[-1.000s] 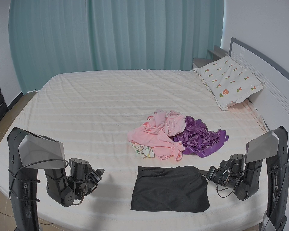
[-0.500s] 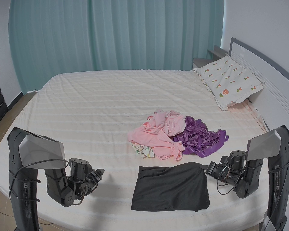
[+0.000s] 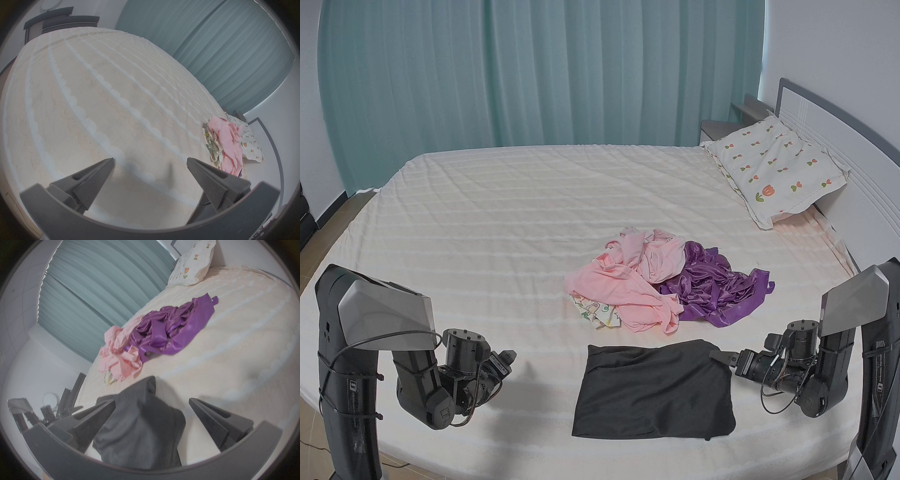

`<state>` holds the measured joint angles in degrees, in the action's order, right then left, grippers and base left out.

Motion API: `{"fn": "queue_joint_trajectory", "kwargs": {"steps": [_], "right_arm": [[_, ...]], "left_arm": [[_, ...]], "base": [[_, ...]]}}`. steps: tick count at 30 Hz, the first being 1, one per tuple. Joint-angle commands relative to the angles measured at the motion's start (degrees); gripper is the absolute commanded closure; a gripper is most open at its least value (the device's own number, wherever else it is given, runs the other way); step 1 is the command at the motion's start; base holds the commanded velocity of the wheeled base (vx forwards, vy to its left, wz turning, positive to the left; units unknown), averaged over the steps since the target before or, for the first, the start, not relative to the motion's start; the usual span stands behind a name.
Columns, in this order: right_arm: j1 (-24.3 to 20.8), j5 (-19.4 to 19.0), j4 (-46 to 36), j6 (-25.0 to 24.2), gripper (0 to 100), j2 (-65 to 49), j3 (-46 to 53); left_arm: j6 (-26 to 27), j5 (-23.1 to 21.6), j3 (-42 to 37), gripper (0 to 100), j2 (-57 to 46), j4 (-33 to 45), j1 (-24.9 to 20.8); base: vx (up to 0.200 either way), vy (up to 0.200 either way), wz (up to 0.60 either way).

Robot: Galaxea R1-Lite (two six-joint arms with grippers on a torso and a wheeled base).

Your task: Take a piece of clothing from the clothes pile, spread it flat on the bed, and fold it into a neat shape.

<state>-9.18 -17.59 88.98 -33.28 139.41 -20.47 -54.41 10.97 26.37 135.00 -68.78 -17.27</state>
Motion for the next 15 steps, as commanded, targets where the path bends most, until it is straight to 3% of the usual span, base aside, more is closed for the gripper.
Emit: {"fn": "queue_joint_trajectory", "kwargs": {"steps": [1,5,11,15], "right_arm": [[0.5,-2.0,0.6,2.1,0,-0.6,3.7],[0.4,-2.7,0.6,4.9,0,-0.2,5.9],[1.3,-7.8,0.6,9.4,0,0.1,9.5],[0.8,-7.9,0.6,11.9,0,2.3,9.7]], "left_arm": [[-0.1,0.0,0.0,0,-0.3,0.0,0.0],[-0.1,0.1,0.0,0,-0.1,0.0,0.0],[-0.1,0.0,0.0,0,0.1,0.0,0.1],[-0.1,0.0,-0.1,0,0.2,0.0,0.1]], "base": [[-0.2,0.0,0.0],[-0.2,0.0,0.0],[-0.2,0.0,0.0],[0.0,0.0,0.0]]}}
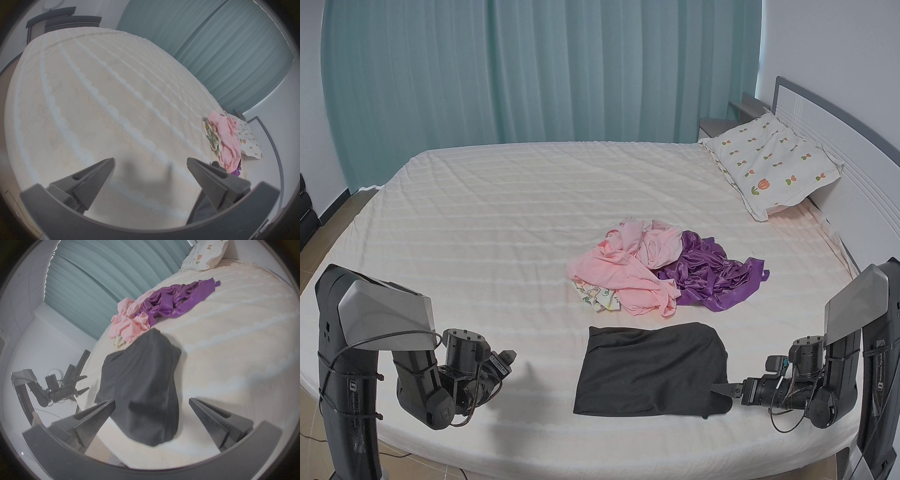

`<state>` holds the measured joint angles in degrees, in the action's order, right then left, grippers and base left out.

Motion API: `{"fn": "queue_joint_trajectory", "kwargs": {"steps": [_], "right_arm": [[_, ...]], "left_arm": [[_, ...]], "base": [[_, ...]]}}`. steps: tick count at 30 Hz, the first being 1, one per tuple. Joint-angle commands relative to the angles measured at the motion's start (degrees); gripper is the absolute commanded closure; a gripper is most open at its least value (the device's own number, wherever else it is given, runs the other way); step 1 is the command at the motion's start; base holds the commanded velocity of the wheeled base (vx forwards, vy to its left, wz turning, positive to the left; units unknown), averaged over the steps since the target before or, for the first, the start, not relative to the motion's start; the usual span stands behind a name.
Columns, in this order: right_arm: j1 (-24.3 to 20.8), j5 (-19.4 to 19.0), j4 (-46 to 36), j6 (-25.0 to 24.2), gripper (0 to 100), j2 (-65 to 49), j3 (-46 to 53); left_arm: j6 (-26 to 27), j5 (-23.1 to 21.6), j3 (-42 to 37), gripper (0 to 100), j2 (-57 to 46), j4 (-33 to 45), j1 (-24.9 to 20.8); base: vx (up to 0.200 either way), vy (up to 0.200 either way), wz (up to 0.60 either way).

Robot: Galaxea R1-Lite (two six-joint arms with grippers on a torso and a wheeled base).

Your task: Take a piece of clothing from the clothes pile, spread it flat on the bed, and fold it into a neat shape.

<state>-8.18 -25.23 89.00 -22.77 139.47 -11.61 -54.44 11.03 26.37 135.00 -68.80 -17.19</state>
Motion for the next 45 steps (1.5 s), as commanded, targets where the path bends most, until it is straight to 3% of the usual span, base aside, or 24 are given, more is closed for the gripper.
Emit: {"fn": "queue_joint_trajectory", "kwargs": {"steps": [1,12,13,28,36,45], "right_arm": [[-0.3,-0.2,0.6,2.0,0,2.7,1.0],[-1.0,-0.4,0.6,2.2,0,4.1,0.1],[-1.0,-0.5,0.6,2.0,100,4.0,-0.3],[-0.4,-0.4,0.6,2.6,100,1.2,3.3],[0.4,-0.4,0.3,9.5,100,1.8,6.0],[1.1,-0.4,0.2,12.8,100,3.2,6.9]], "left_arm": [[-0.1,0.0,-0.1,0,0.2,0.0,0.1],[0.0,0.0,-0.3,0,0.3,0.0,0.1],[0.0,0.0,-0.3,0,0.3,0.0,0.0],[0.2,0.0,-0.3,0,0.7,0.0,0.1],[0.2,-0.1,-0.3,0,0.7,0.0,0.0],[0.2,-0.1,-0.3,0,0.7,0.0,0.1]], "base": [[0.0,0.0,0.0],[0.0,0.0,0.0],[0.0,0.0,0.0],[0.0,0.0,0.0],[0.0,0.0,0.0],[0.0,0.0,0.0]]}}
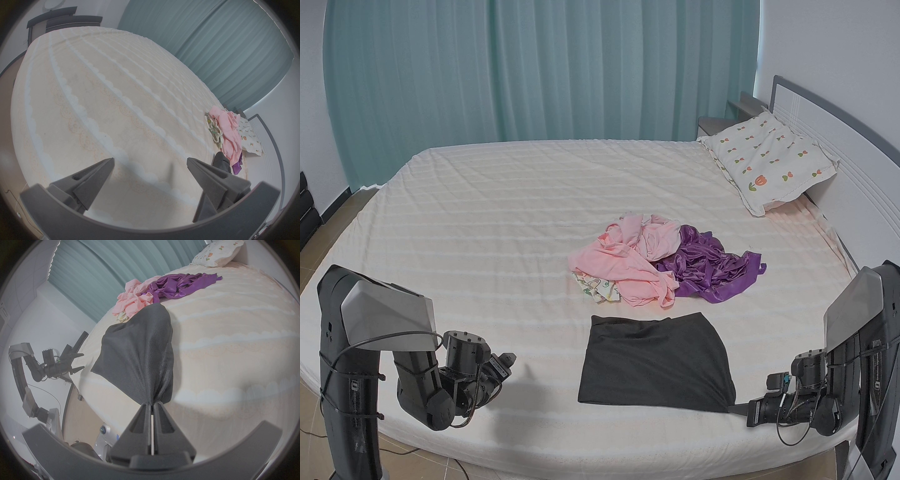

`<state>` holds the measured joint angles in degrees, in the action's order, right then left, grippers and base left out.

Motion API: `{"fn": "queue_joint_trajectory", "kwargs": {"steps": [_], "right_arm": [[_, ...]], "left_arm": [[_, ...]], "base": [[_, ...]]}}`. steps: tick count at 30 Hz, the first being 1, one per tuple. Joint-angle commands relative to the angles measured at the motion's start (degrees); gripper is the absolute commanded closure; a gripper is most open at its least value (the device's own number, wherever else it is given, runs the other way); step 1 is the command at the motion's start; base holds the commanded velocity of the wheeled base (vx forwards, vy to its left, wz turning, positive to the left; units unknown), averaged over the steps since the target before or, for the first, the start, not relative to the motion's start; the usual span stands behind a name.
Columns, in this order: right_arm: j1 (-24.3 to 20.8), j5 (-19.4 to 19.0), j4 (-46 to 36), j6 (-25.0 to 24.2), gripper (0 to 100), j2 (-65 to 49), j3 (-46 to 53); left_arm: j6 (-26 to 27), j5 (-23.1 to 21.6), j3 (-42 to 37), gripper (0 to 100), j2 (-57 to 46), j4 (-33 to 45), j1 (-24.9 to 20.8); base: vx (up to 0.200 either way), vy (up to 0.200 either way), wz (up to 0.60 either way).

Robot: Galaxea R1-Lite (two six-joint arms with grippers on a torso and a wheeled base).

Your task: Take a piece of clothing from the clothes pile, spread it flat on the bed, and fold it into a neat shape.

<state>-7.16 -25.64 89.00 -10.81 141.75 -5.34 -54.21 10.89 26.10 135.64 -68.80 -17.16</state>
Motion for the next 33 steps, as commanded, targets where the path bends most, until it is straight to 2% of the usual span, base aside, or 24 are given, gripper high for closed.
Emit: {"fn": "queue_joint_trajectory", "kwargs": {"steps": [1,2,7,11,15,18,19,20,22,27,33], "right_arm": [[0.1,0.0,0.2,1.1,100,0.9,0.7],[0.2,0.0,0.2,1.9,0,0.9,0.9],[0.7,0.0,0.6,2.6,0,1.1,0.4],[2.2,-1.6,0.6,1.0,0,-1.7,-1.6],[2.3,-1.9,0.6,-6.3,0,-3.1,-5.7],[1.4,-1.2,-0.1,-18.0,0,-2.7,-14.0],[1.4,-1.2,-0.1,-18.0,0,-2.7,-14.0],[0.5,-0.5,-1.1,-22.2,0,-1.8,-18.0],[-0.5,1.6,-3.4,-25.7,0,-0.8,-22.5],[-1.0,5.8,-10.9,-29.6,0,1.2,-33.0],[-1.5,6.7,-12.2,-32.8,0,3.1,-37.8]], "left_arm": [[0.0,0.0,0.0,0,0.1,0.0,0.0],[0.0,0.0,0.0,0,0.1,0.0,0.0],[0.0,0.0,0.1,0,0.1,0.0,0.0],[0.0,0.0,0.1,0,0.1,0.0,0.0],[0.0,0.0,0.1,0,0.1,0.0,0.0],[-0.1,0.0,0.2,0,0.1,0.0,0.0],[-0.1,0.0,0.2,0,0.1,0.0,0.0],[-0.2,0.0,0.4,0,0.1,0.0,0.0],[-0.2,0.1,0.4,0,0.1,0.0,-0.1],[-0.2,0.1,0.3,0,0.1,0.0,-0.1],[-0.2,0.2,0.4,0,0.1,0.0,-0.1]], "base": [[0.0,0.0,0.0],[0.0,0.0,0.0],[0.0,0.0,0.0],[0.0,0.0,0.0],[0.0,0.0,0.0],[0.0,0.0,0.0],[0.0,0.0,0.0],[0.0,0.0,0.0],[0.0,0.0,0.0],[0.0,0.0,0.0],[0.0,0.0,0.0]]}}
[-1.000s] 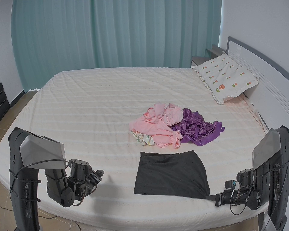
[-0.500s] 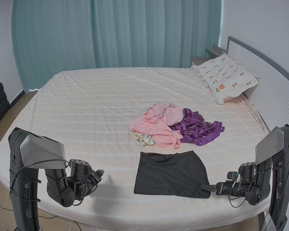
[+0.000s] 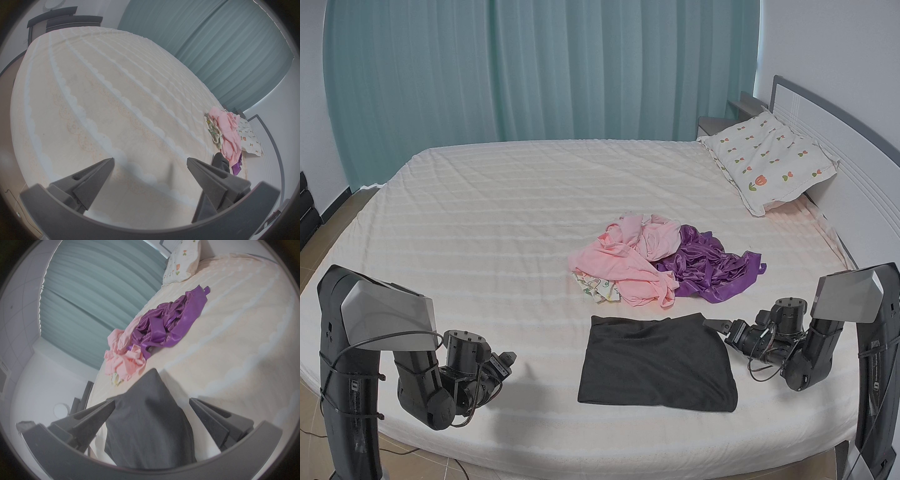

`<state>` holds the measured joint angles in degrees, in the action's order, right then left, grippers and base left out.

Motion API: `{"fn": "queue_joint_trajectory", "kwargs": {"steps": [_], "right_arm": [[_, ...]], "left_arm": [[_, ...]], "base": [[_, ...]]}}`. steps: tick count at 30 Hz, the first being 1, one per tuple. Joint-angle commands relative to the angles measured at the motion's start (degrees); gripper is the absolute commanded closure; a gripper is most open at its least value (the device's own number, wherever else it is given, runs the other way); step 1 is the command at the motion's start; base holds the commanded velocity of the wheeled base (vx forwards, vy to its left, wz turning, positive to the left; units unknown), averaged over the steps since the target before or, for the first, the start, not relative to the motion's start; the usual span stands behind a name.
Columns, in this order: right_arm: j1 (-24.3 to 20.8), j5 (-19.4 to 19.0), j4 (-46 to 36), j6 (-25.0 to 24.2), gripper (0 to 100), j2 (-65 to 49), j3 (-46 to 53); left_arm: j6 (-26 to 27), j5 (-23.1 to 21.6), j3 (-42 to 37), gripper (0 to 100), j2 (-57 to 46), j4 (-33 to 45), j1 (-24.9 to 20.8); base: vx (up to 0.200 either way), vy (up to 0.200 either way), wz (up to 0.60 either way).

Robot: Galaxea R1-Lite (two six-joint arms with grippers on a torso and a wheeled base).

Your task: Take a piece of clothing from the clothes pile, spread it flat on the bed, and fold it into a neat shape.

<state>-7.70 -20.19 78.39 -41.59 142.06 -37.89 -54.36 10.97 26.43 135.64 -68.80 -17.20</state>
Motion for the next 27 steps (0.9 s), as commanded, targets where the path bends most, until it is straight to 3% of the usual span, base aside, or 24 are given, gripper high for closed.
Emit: {"fn": "queue_joint_trajectory", "kwargs": {"steps": [1,2,27], "right_arm": [[-1.3,1.4,-1.6,-2.0,0,2.9,-5.3],[-1.4,1.4,-1.6,-2.0,100,2.9,-5.3],[-0.3,2.7,-0.9,-2.8,100,3.1,-5.4]], "left_arm": [[0.0,0.1,0.0,0,0.1,0.0,0.0],[0.0,0.1,0.1,0,0.1,0.0,0.0],[0.0,0.4,0.1,0,0.4,0.0,-0.1]], "base": [[0.0,0.0,0.0],[0.0,0.0,0.0],[0.0,0.0,0.0]]}}
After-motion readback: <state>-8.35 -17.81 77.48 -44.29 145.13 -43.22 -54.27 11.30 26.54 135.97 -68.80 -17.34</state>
